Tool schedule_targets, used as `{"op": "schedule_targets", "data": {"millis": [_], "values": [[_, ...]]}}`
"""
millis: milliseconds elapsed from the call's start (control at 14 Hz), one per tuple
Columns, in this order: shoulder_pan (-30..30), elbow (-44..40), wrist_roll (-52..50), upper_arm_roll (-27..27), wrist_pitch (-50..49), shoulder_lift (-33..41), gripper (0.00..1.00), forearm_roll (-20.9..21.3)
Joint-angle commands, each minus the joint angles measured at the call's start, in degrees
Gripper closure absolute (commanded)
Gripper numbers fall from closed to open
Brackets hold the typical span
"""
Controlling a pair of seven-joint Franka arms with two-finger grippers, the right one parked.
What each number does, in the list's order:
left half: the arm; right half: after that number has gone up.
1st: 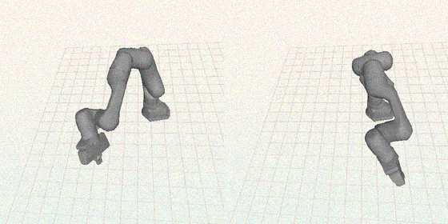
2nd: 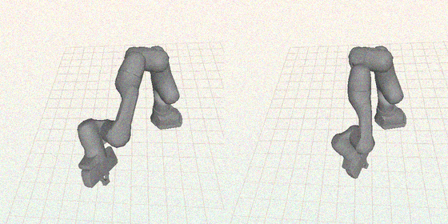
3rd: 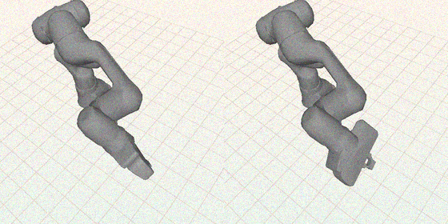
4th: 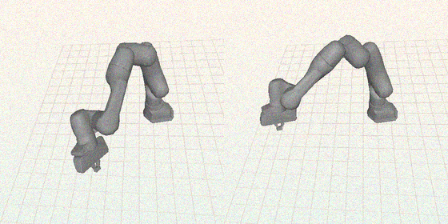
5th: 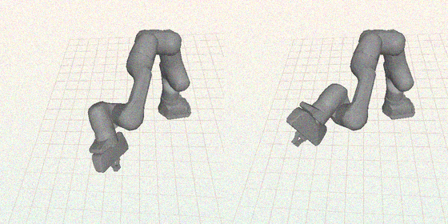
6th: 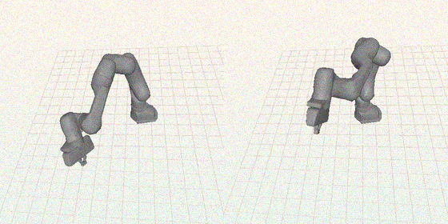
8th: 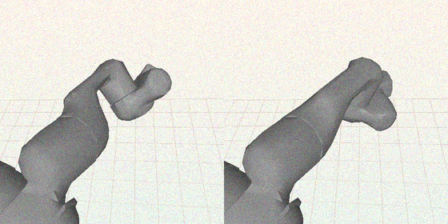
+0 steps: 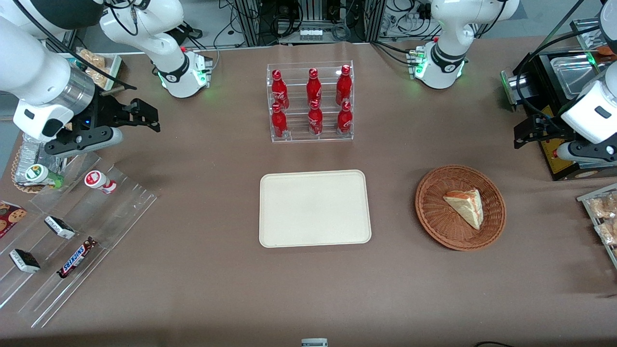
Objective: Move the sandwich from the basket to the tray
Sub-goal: 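Lower the open left gripper over the sandwich in the wicker basket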
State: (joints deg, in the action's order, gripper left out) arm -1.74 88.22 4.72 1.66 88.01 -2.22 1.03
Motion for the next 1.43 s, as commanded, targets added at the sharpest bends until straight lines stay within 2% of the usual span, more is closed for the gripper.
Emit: {"op": "schedule_targets", "data": {"millis": [0,643,857,1357], "values": [[-0.71,-0.95,-1.03,0.18,-1.09,-0.16,0.0,0.72],[-0.72,-0.95,-0.94,0.18,-1.18,0.11,0.0,0.73],[-0.72,2.03,-1.29,0.18,-0.13,-0.59,0.0,0.9],[-0.37,21.08,-2.34,-0.17,22.69,-3.93,0.0,0.99]]}}
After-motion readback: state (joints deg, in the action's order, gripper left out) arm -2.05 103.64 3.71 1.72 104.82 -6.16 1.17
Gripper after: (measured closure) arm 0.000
